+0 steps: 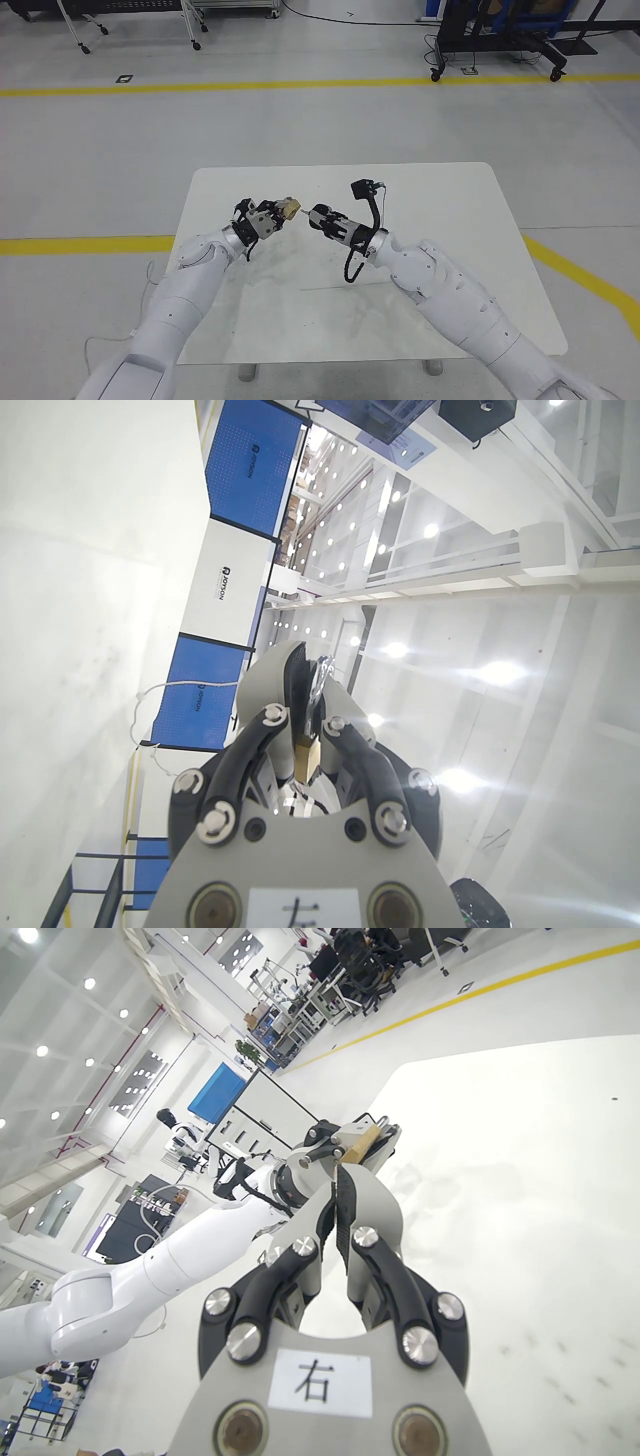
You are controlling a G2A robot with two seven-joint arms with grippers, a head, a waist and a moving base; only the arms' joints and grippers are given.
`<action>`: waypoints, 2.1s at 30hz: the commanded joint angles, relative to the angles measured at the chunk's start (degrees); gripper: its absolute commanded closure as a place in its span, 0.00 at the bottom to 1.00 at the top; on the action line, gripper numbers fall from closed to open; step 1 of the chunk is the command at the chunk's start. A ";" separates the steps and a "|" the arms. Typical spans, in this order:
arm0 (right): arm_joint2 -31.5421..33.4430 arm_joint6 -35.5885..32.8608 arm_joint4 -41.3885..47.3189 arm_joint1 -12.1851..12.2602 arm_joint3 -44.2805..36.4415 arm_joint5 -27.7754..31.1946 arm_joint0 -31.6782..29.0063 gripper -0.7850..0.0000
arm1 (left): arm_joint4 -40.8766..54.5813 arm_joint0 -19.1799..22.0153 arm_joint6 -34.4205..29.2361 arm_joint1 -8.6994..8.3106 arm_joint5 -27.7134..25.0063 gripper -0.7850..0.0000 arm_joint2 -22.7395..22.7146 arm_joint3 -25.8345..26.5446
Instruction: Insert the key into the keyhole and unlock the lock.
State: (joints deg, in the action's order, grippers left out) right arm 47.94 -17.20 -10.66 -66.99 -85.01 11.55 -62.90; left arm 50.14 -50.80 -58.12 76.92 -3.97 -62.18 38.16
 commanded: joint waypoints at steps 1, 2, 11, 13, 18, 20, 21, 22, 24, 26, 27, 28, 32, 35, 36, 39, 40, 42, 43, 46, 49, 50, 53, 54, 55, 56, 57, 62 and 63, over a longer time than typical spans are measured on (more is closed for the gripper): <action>0.05 -0.06 0.15 0.02 -0.01 -0.03 -0.03 1.00 | 1.22 -0.13 -0.90 0.04 2.46 1.00 -0.18 0.08; 0.05 -0.06 0.15 0.02 -0.01 -0.03 -0.03 1.00 | 1.22 -0.13 -0.90 0.04 2.46 1.00 -0.18 0.08; 0.10 -0.10 0.76 -0.05 -0.30 0.06 -0.51 1.00 | -0.36 -1.52 2.42 -0.22 0.91 1.00 -0.68 2.93; 0.10 -0.77 1.84 -0.23 -0.39 -0.60 -0.76 1.00 | -1.45 -2.29 4.09 -0.43 0.23 1.00 -1.05 4.44; -0.30 -0.28 6.57 -1.36 0.73 -6.66 -0.03 1.00 | -2.89 -4.18 6.71 -0.76 -0.60 1.00 -1.86 7.84; -0.70 0.94 7.90 -1.91 1.23 -7.71 0.26 1.00 | -3.73 -4.65 7.72 -0.91 -0.90 1.00 -2.17 8.76; -0.95 1.36 8.23 -2.17 1.46 -7.85 0.46 1.00 | -4.28 -4.86 8.15 -0.98 -1.04 1.00 -2.27 9.22; -1.13 1.77 8.90 -2.42 1.71 -7.89 0.57 1.00 | -4.60 -5.09 8.48 -1.04 -1.20 1.00 -2.41 9.67; -1.39 2.45 9.70 -2.86 2.22 -8.08 0.83 1.00 | -5.43 -5.50 9.29 -1.17 -1.79 1.00 -2.74 10.48; -1.52 2.83 10.23 -3.21 2.64 -8.42 1.01 1.00 | -5.96 -5.98 9.82 -1.27 -2.38 1.00 -3.02 11.30; -1.49 3.14 10.36 -3.35 2.83 -8.64 1.07 1.00 | -6.06 -6.19 10.03 -1.30 -2.65 1.00 -3.19 11.67; -1.48 3.37 10.32 -3.48 2.92 -8.87 1.13 1.00 | -6.48 -6.39 10.49 -1.34 -3.23 1.00 -3.33 12.01; -1.24 4.33 10.25 -3.91 2.98 -9.07 1.01 1.00 | -8.21 -7.33 12.40 -1.41 -5.26 1.00 -3.54 13.59; -1.25 5.31 10.08 -4.25 2.84 -9.23 0.71 1.00 | -8.83 -8.05 14.18 -1.39 -5.77 1.00 -3.69 14.66; -1.36 5.48 10.10 -4.39 2.81 -9.37 0.64 1.00 | -8.88 -8.23 14.68 -1.38 -5.84 1.00 -3.79 14.95; -1.81 5.41 9.75 -4.80 2.97 -9.60 0.72 1.00 | -9.11 -8.62 15.68 -1.39 -6.15 1.00 -4.14 15.63; -1.89 5.51 9.66 -4.93 3.09 -9.69 0.74 1.00 | -9.29 -8.73 15.95 -1.40 -6.32 1.00 -4.24 15.79; -2.06 5.52 9.19 -5.17 3.27 -9.98 0.87 1.00 | -9.36 -8.99 16.39 -1.40 -6.62 1.00 -4.46 16.13; -2.05 5.68 9.04 -5.28 3.34 -10.07 0.88 1.00 | -9.27 -9.14 16.60 -1.39 -6.80 1.00 -4.59 16.31; -1.90 6.20 8.96 -5.58 3.41 -10.31 0.73 1.00 | -8.88 -9.65 17.15 -1.35 -7.55 1.00 -4.98 16.91; -1.62 6.56 9.28 -5.83 3.49 -10.19 0.52 1.00 | -10.10 -9.83 17.80 -1.38 -8.40 1.00 -5.05 17.30; -1.54 6.51 9.34 -5.91 3.56 -10.16 0.50 1.00 | -10.86 -9.85 18.10 -1.40 -8.73 1.00 -5.01 17.46; -1.32 6.33 9.31 -6.14 3.72 -9.95 0.41 1.00 | -12.84 -10.08 19.24 -1.42 -9.68 1.00 -4.89 17.99; -1.26 6.29 9.26 -6.22 3.75 -9.93 0.38 1.00 | -13.39 -10.13 19.57 -1.44 -9.87 1.00 -4.89 18.13; -1.18 6.29 9.21 -6.29 3.74 -9.93 0.36 1.00 | -13.71 -10.21 19.80 -1.43 -10.02 1.00 -4.90 18.30; -1.12 6.35 9.16 -6.37 3.72 -9.93 0.30 1.00 | -13.93 -10.29 19.98 -1.43 -10.14 1.00 -4.92 18.42; -1.06 6.39 9.08 -6.45 3.69 -9.95 0.24 1.00 | -14.21 -10.35 20.21 -1.43 -10.27 1.00 -4.96 18.53; -0.46 6.81 9.55 -6.85 3.87 -10.65 -0.01 1.00 | -15.38 -10.58 20.23 -1.43 -10.75 1.00 -4.98 19.03; -0.39 6.81 9.51 -6.92 3.91 -10.63 -0.05 1.00 | -15.97 -10.61 20.36 -1.44 -10.94 1.00 -4.91 19.12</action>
State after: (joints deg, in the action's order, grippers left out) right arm 47.49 -10.41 -1.13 -73.86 -81.12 0.88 -62.92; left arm 34.70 -61.39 -37.86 75.49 -14.76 -67.16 57.21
